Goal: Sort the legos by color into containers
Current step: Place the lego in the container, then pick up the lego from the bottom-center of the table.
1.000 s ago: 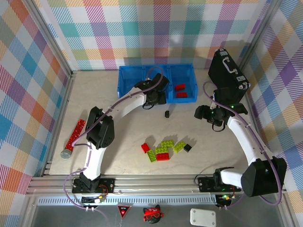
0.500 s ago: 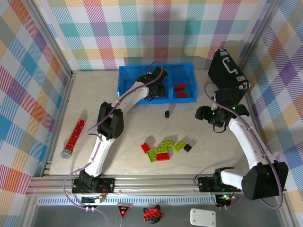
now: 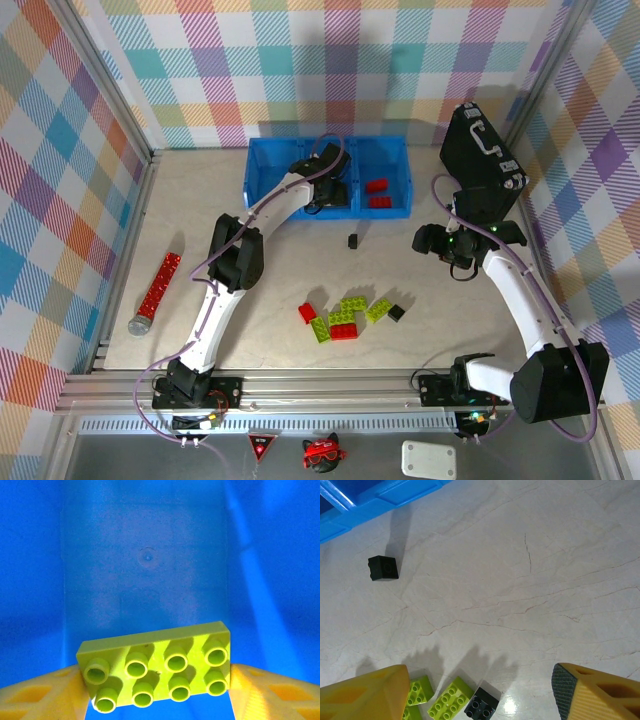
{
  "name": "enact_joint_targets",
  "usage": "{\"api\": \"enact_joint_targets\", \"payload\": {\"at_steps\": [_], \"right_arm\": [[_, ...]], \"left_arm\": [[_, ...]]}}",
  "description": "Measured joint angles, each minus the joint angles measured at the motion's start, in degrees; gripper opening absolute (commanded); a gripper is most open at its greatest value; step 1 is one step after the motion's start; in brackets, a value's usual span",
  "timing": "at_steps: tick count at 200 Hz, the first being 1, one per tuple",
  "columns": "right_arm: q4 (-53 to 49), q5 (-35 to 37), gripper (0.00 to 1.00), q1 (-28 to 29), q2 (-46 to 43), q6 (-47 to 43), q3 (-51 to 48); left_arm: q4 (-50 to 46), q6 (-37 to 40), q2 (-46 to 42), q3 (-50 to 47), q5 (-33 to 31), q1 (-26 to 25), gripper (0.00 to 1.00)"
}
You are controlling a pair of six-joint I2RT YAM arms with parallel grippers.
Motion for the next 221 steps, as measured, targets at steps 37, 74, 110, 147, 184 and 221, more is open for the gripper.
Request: {"api": "enact_joint_targets", "payload": {"at_steps": [37,74,110,147,184,221], "right_arm": [[-0.8,-0.2,0.76,0.0,-0.3,0.2,0.0],[-1.4,-0.6,0.75,0.0,-1.8,0.2,0.0],[-2.5,-2.4,0.73,0.0,-2.2,0.2,0.0],[-3.0,-3.7,0.71,0.6,-2.2,0.2,-0.6],[-4.1,-3.7,0.69,2.4,-2.2,0.5,-2.5],[-5.0,-3.0,0.68,5.9,-2.2,2.1,-3.9]], "left_arm": [[0.0,0.0,0.0,0.0,0.4,0.0,0.73],[0.0,0.0,0.0,0.0,1.0,0.1,0.71],[0.1,0.6,-1.7,-1.8,2.4,0.3,0.7],[1.0,2.7,-11.2,-10.6,4.6,0.4,0.7],[1.7,5.0,-21.0,-16.1,6.1,0.4,0.69],[1.8,6.6,-28.0,-24.3,7.6,0.4,0.69]]}}
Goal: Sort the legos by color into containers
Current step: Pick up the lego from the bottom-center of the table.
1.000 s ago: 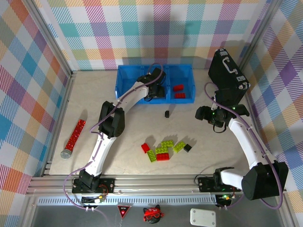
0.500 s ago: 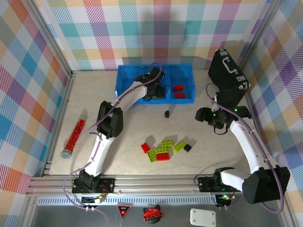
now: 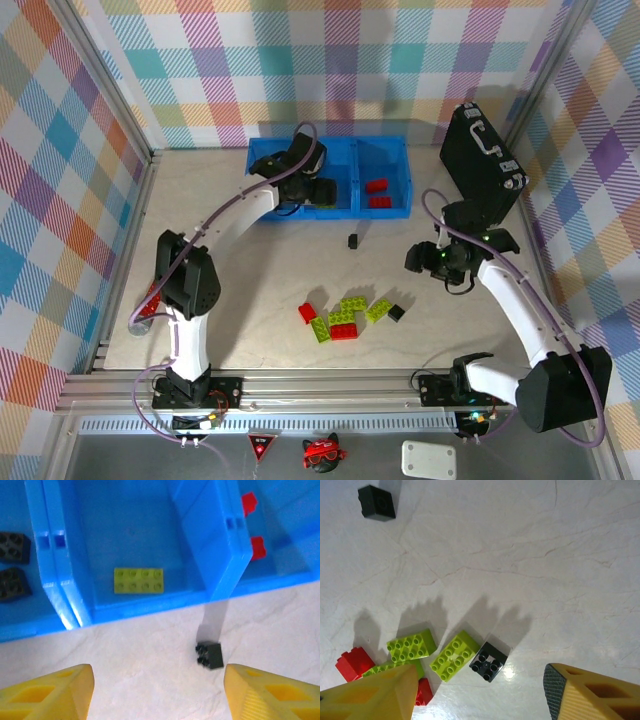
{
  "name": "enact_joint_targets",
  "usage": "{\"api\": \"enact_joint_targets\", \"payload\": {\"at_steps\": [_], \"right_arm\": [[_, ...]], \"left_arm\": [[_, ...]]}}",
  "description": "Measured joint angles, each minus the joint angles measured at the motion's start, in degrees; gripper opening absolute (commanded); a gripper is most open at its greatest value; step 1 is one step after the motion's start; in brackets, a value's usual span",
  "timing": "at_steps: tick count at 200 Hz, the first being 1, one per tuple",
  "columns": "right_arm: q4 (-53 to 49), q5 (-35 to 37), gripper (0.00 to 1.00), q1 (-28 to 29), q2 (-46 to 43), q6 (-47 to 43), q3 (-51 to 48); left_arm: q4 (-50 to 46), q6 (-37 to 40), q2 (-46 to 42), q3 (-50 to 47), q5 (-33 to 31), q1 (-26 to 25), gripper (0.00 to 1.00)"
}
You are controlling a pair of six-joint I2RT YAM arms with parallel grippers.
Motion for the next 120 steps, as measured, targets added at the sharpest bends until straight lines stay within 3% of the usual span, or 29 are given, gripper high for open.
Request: {"api": "enact_joint_targets", "payload": {"at_steps": [37,120], "right_arm": [[-0.5,1.3,0.66,5.6,0.4,3.1,-2.4],[-0.8,4.6,0.65,16.0,4.0,10.1,-5.0]], "left_arm": [[-0.9,1.3,-4.3,-9.2,1.5,0.8,0.68],[-3.6,9.1,-19.4,-22.4,3.0,8.2,0.67]]}}
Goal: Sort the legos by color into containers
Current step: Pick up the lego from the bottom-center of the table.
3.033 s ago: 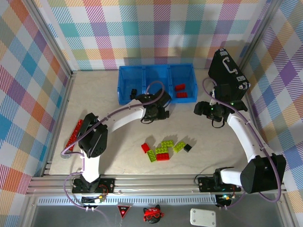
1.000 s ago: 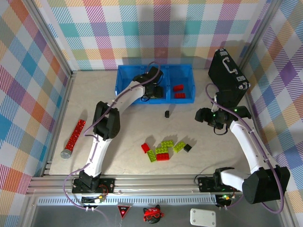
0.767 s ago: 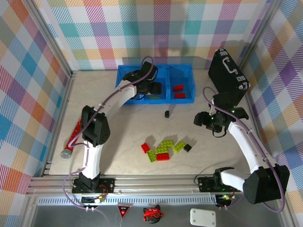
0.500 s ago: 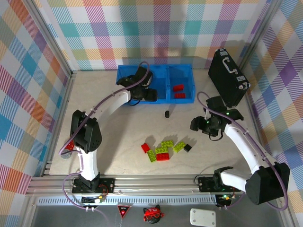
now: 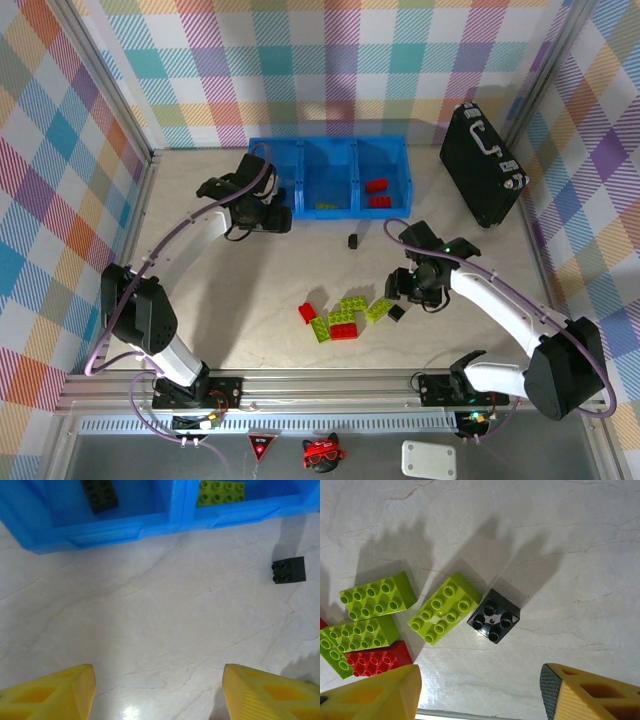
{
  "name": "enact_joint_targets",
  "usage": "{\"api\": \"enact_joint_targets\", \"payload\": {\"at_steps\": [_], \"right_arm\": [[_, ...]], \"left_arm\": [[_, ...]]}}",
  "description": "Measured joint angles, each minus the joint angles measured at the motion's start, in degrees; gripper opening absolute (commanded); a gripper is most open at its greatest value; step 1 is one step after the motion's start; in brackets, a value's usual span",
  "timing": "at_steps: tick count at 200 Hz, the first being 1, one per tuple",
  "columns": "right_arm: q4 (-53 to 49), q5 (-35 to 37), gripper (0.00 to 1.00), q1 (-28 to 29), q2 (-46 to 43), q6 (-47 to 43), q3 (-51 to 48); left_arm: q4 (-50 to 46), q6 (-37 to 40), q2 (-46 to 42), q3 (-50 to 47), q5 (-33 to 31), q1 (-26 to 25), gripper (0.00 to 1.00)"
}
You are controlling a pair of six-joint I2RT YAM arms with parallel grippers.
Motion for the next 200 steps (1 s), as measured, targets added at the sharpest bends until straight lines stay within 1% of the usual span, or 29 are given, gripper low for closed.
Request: {"api": "enact_joint_targets", "payload": {"at_steps": [44,71,112,138,163,200], "right_arm": [[0.0,0.9,0.65,4.2,0.9,1.9,-0.4],[0.4,1.0,0.67,6.1,2.4,1.2,-0.5],[1.0,1.8,0.7,8.1,6.1,-7.2,0.7],[1.0,3.0,0.72,8.9,11.1,-12.6,4.6],[0.8,5.5,0.74,11.0,16.3,-17.4,8.2],[0.4,7.6,0.79,12.7,22.2,-22.7,10.9]], "left_arm": [[0.0,1.4,-0.4,-2.5,-0.1,0.0,0.67],[-1.0,2.8,-0.9,-4.1,-0.2,0.1,0.67],[0.2,5.0,-3.2,-8.5,-1.2,0.8,0.67],[1.4,5.6,-3.4,-10.3,-1.3,1.3,0.67],[2.1,6.2,-3.4,-11.3,-1.7,1.4,0.67],[3.0,6.4,-3.4,-11.3,-2.6,1.5,0.66]]}}
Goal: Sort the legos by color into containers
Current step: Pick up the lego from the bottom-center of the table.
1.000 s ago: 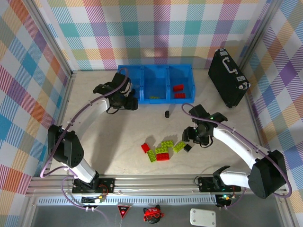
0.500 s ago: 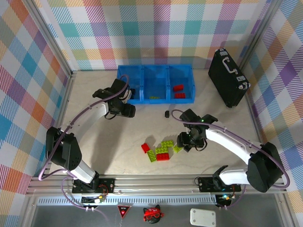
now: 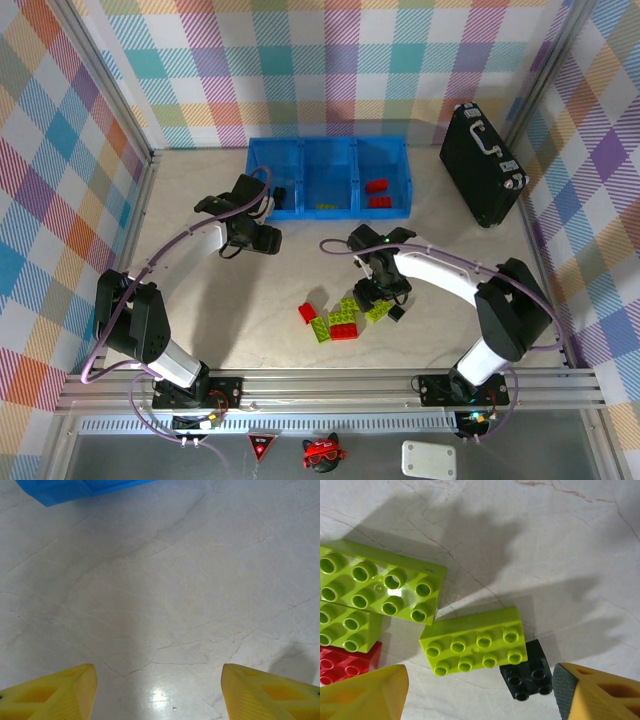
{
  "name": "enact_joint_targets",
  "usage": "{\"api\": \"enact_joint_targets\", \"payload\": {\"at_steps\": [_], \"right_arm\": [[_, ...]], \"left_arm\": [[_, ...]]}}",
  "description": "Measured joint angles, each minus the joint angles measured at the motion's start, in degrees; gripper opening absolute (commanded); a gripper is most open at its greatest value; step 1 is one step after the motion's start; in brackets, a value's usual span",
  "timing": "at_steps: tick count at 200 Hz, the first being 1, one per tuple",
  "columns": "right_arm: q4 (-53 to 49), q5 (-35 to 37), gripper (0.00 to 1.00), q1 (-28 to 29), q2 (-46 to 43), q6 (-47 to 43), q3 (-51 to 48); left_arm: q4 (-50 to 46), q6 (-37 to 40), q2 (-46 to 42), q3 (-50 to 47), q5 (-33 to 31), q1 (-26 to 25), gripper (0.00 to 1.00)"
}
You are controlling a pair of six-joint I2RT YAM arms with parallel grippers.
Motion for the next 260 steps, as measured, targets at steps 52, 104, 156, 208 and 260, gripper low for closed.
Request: {"api": "enact_joint_targets", "payload": {"at_steps": [52,104,156,208,260], "right_arm": [[-0.8,0.4,0.8,1.9,6.3,-3.9,1.5],[-1.1,0.3,0.78,2.2,8.6,-4.7,1.7],[-1.1,0.8,0.75,2.5,9.6,-4.6,1.8],[-1.1,1.3,0.72,2.5,9.6,-4.6,1.8],[-1.3,1.3,0.67,2.5,9.6,-4.6,1.9]], "left_arm": [[0.4,0.2,0.0,0.0,-0.7,0.0,0.67],[0.4,0.2,0.0,0.0,-0.7,0.2,0.66],[0.4,0.2,0.0,0.0,-0.7,0.2,0.67],[0.4,0.2,0.0,0.0,-0.7,0.2,0.67],[0.4,0.2,-0.1,0.0,-0.7,0.2,0.66]]}}
